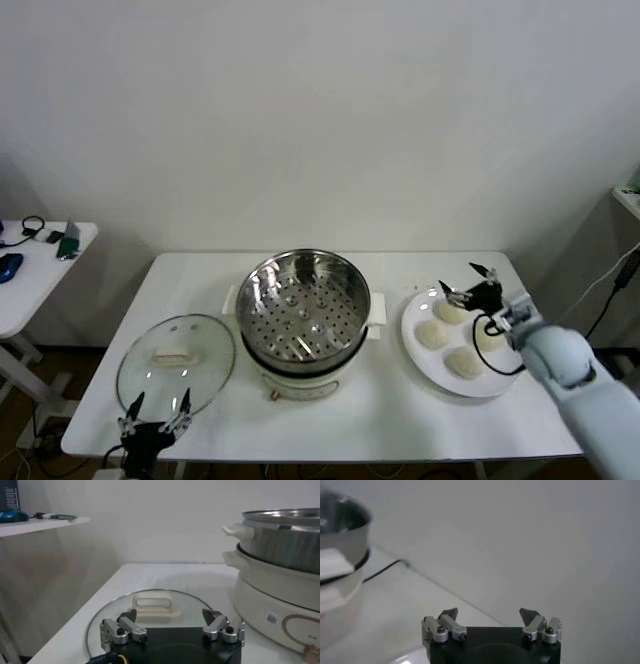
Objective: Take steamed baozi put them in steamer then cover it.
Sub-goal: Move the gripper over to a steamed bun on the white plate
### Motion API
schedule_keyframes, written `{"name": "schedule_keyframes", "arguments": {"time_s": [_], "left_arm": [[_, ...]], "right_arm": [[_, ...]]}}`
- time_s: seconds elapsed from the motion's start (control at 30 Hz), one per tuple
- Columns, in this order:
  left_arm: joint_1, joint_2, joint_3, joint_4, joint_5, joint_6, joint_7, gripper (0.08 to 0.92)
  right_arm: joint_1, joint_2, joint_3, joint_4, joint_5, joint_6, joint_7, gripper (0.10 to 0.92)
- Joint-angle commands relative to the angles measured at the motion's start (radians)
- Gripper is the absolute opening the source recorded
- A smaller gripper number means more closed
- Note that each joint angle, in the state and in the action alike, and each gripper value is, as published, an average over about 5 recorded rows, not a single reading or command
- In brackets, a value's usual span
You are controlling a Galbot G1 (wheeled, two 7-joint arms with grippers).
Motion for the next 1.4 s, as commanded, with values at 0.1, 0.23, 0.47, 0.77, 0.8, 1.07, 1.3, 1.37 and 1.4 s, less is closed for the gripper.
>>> {"name": "schedule_keyframes", "arguments": {"time_s": [0.1,0.23,0.47,0.77,0.8,1.07,1.3,1.37,1.4], "left_arm": [[0.001,-0.003,0.0,-0.001,0.003,-0.001,0.001,0.823],[0.002,-0.001,0.002,0.005,0.005,-0.005,0.001,0.823],[-0.005,0.002,0.008,0.006,0.008,-0.011,0.004,0.823],[-0.013,0.015,0.004,0.009,0.004,-0.017,0.007,0.823],[-0.014,0.015,0.003,0.01,0.002,-0.017,0.007,0.823],[-0.008,0.011,-0.004,0.016,-0.001,-0.024,0.006,0.823],[-0.009,0.009,-0.009,0.029,0.001,-0.026,0.003,0.823],[-0.009,0.009,-0.01,0.032,0.001,-0.026,0.004,0.823],[-0.009,0.008,-0.01,0.033,0.002,-0.026,0.004,0.823]], "right_arm": [[0.899,-0.166,-0.878,-0.319,-0.222,0.19,-0.593,0.823],[1.073,-0.106,-1.125,-0.354,-0.085,0.193,-0.642,0.823],[1.092,-0.031,-1.3,-0.36,0.017,0.161,-0.649,0.823],[0.905,0.105,-1.156,-0.511,-0.008,0.151,-0.6,0.823],[0.886,0.124,-1.133,-0.534,-0.007,0.155,-0.595,0.823],[0.767,0.25,-1.01,-0.681,-0.026,0.194,-0.586,0.823],[0.7,0.319,-0.93,-0.793,-0.122,0.231,-0.551,0.823],[0.688,0.33,-0.917,-0.815,-0.14,0.233,-0.546,0.823],[0.684,0.333,-0.912,-0.822,-0.146,0.233,-0.546,0.823]]}}
